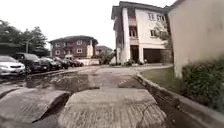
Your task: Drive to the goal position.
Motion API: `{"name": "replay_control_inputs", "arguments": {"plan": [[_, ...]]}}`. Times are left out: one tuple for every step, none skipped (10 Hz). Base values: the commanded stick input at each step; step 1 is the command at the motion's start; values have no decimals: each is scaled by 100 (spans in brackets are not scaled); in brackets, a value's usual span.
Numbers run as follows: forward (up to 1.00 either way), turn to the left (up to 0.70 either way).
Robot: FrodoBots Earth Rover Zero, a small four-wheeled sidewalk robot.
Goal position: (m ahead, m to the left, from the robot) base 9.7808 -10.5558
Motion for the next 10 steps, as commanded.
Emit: {"name": "replay_control_inputs", "arguments": {"plan": [[70, 0], [70, 0], [70, 0], [70, 0], [70, 0], [70, 0], [70, 0], [70, 0], [70, 0], [70, 0]]}}
